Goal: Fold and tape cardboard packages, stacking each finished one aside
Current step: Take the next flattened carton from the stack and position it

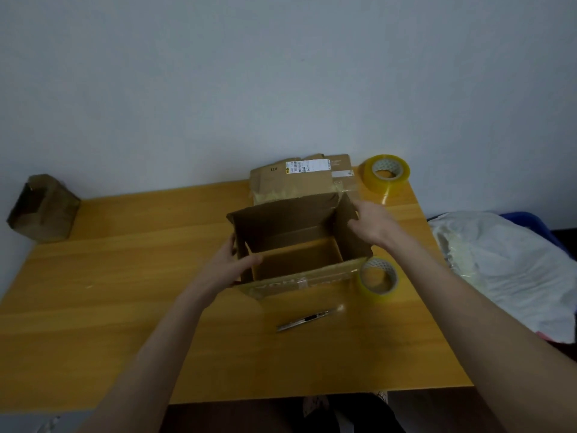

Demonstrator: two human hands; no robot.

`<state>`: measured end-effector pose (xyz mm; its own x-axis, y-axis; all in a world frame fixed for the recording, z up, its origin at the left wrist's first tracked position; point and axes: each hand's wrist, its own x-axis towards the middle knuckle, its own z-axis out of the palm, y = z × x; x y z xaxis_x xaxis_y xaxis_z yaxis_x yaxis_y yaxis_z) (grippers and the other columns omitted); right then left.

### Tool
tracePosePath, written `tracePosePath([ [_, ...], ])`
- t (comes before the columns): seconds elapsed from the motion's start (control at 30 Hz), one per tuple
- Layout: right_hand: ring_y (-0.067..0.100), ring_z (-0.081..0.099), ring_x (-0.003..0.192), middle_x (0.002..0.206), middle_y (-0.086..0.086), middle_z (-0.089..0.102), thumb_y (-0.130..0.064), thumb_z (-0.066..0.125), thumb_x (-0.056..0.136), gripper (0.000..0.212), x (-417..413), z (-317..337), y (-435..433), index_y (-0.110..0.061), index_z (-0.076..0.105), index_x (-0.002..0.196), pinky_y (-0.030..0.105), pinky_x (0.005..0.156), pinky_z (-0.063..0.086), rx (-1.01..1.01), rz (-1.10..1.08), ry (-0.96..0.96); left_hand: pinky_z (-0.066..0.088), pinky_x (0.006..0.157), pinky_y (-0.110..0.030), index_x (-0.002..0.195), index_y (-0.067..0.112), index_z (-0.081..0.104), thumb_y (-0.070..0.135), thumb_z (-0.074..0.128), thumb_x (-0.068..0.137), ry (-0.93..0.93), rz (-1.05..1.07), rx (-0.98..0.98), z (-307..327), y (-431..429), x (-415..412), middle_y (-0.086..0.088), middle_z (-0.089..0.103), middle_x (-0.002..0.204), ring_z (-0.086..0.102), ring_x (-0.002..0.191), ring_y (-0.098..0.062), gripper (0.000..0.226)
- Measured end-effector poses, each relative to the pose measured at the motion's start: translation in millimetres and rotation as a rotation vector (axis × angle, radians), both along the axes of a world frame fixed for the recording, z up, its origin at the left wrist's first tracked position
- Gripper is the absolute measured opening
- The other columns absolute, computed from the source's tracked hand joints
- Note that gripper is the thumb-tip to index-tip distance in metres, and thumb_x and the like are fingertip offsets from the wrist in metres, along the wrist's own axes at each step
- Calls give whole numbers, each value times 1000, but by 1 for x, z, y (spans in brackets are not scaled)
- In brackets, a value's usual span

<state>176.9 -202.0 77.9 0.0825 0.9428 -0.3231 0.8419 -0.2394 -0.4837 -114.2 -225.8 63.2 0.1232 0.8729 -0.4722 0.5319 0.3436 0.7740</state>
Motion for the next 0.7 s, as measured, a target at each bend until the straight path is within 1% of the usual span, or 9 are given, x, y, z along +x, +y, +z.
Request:
tracePosePath([
  [0.07,34,52,120,138,15,51,-11,47,95,51,4,0,-5,-12,37,145,36,85,45,-23,17,-45,52,68,-31,137,21,40,19,50,97,159,-2,102,3,0,9,-2,59,115,60,96,-21,42],
  [0.17,35,56,110,130,16,56,-13,47,95,45,15,-5,-10,-11,44,140,36,79,47,-34,-58,-64,56,58,-31,121,12,48,9,36,100,207,-17,79,8,5,15,-4,60,92,63,78,-18,24],
  [0.23,33,57,99,122,17,60,-12,46,94,36,19,-7,-11,-8,51,130,33,72,44,-29,-105,-86,58,57,-33,118,10,49,7,34,100,216,-40,74,14,10,21,-6,60,91,64,75,-19,24],
  [0.37,34,57,109,125,17,59,-13,47,96,34,24,-9,-3,-7,53,129,34,77,45,8,-159,-80,60,65,-43,119,8,50,6,32,99,185,-17,79,15,27,36,-17,62,107,67,78,-24,26],
  [0.43,31,59,107,124,12,60,-22,52,97,39,32,-6,-5,-14,50,135,36,78,50,13,-168,108,59,64,-38,128,15,47,7,36,99,86,20,91,17,28,39,-13,61,117,66,83,-18,32],
  [0.5,26,58,109,125,0,56,-31,57,96,50,41,0,-18,-29,41,143,40,81,52,-49,-229,491,56,70,-30,142,27,37,13,48,97,-99,57,108,16,17,36,-2,53,130,61,95,-10,48],
  [0.53,24,57,112,127,-4,53,-31,58,95,52,44,2,-26,-34,39,143,41,84,51,-76,-251,625,54,79,-32,146,31,31,20,57,94,-163,55,132,12,7,33,3,48,137,58,105,-11,59],
  [0.63,20,57,113,130,-5,56,-19,59,95,52,50,-2,-44,-36,44,141,41,90,51,-29,-220,686,42,105,-45,150,39,18,46,74,76,-135,1,207,-1,-19,29,8,31,153,40,133,-17,94],
  [0.7,18,56,112,125,-3,58,-17,60,95,50,47,-4,-43,-31,47,140,34,86,49,4,-237,702,39,106,-38,151,37,14,34,76,77,-104,-3,263,-9,-26,32,12,26,152,32,133,-10,97],
])
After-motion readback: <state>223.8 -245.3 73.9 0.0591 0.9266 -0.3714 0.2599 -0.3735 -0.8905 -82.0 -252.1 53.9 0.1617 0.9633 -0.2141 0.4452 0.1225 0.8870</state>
